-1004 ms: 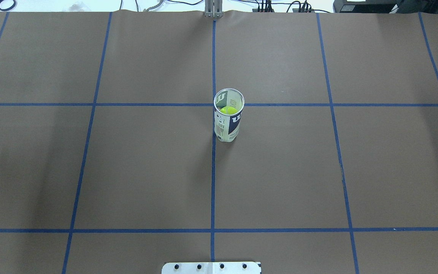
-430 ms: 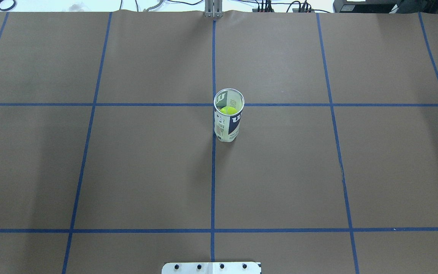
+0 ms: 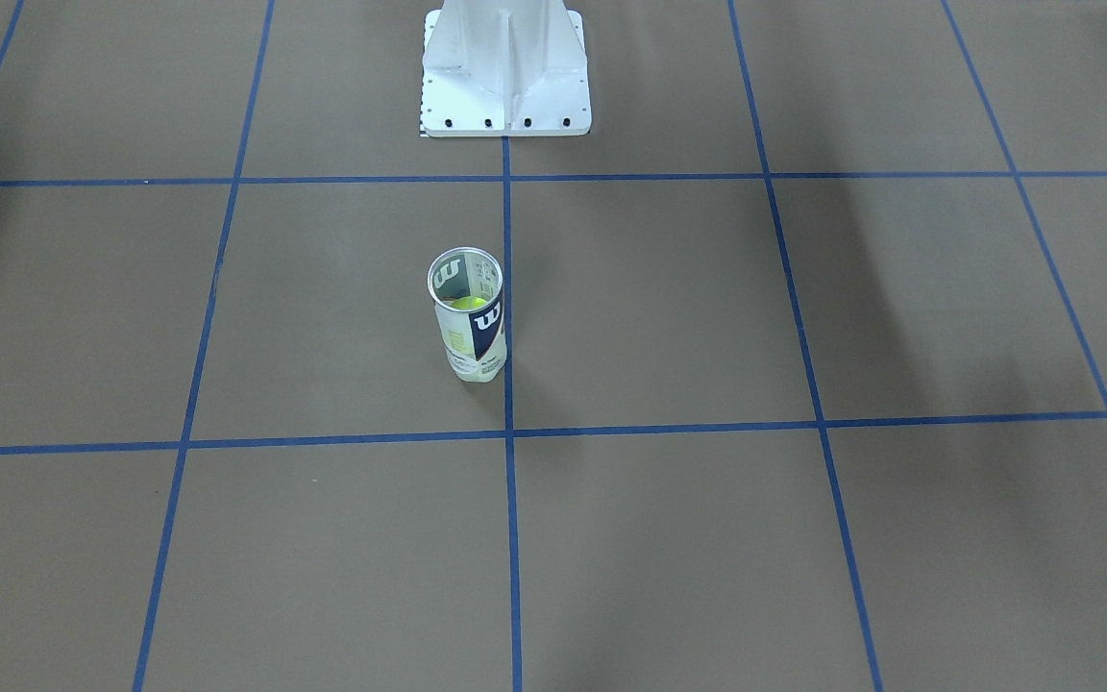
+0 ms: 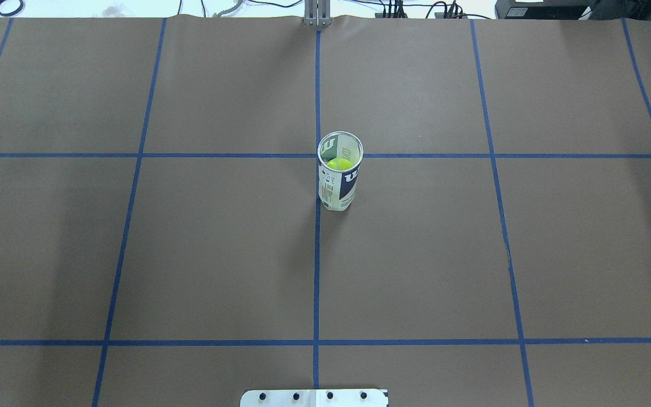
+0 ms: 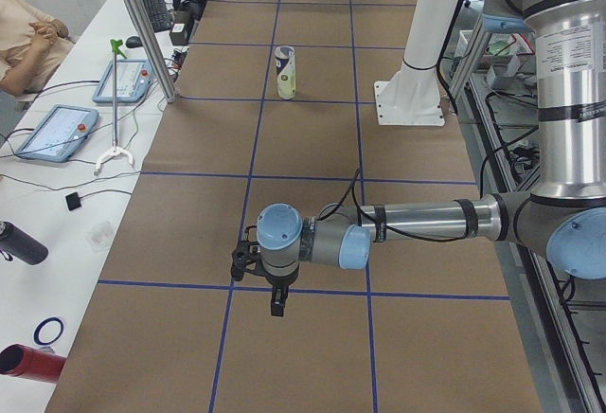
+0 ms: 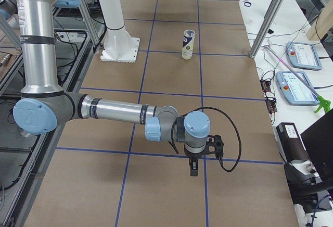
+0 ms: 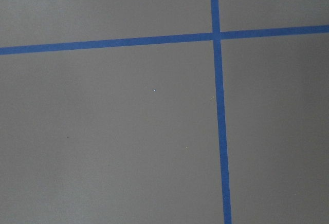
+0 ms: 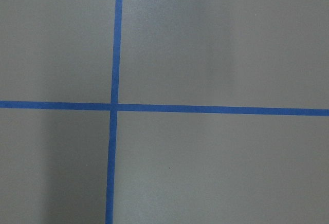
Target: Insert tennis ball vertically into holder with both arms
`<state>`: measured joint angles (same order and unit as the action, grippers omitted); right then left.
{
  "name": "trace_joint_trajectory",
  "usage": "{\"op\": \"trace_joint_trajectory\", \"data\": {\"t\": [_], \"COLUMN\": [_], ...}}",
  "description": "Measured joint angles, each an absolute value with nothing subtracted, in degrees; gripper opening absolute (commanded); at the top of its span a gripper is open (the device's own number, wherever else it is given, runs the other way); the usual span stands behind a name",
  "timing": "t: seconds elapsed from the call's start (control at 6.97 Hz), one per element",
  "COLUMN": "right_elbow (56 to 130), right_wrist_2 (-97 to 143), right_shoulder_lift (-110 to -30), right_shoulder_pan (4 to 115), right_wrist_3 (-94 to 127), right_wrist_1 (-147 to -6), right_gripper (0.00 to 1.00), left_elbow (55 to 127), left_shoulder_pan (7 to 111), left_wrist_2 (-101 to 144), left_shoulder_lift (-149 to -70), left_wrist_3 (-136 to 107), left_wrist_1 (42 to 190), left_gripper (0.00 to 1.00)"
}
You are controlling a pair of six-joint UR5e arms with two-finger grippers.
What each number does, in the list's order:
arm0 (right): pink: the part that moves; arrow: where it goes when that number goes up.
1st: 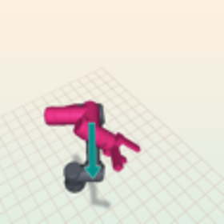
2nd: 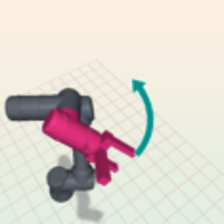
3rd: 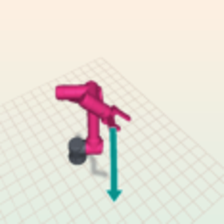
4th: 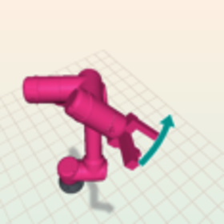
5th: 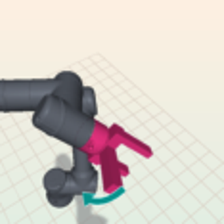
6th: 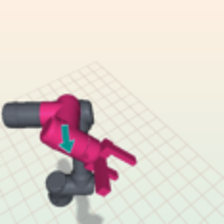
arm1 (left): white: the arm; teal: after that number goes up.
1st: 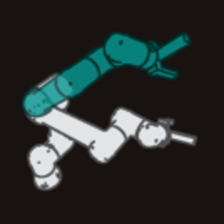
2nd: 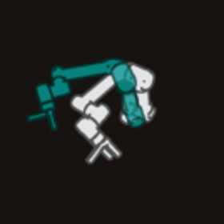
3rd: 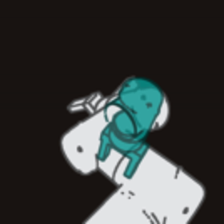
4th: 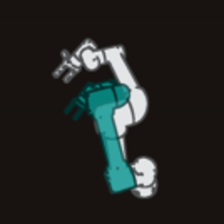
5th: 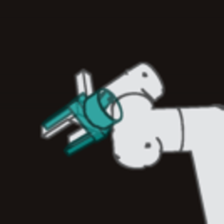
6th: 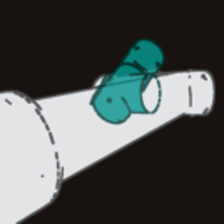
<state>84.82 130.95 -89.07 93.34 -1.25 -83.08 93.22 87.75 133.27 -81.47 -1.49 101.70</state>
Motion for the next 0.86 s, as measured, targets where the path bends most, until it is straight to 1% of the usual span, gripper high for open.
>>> {"op": "trace_joint_trajectory", "data": {"t": [0.86], "right_elbow": [84.6], "right_wrist_2": [130.8], "right_shoulder_lift": [-89.9], "right_shoulder_pan": [93.3], "right_wrist_3": [-1.3], "right_wrist_1": [-83.1], "right_gripper": [1.0], "left_elbow": [92.9], "left_shoulder_pan": [87.7], "left_wrist_2": [133.4], "left_shoulder_lift": [-81.3], "left_wrist_3": [-1.6], "left_wrist_1": [101.9], "left_gripper": [1.0]}}
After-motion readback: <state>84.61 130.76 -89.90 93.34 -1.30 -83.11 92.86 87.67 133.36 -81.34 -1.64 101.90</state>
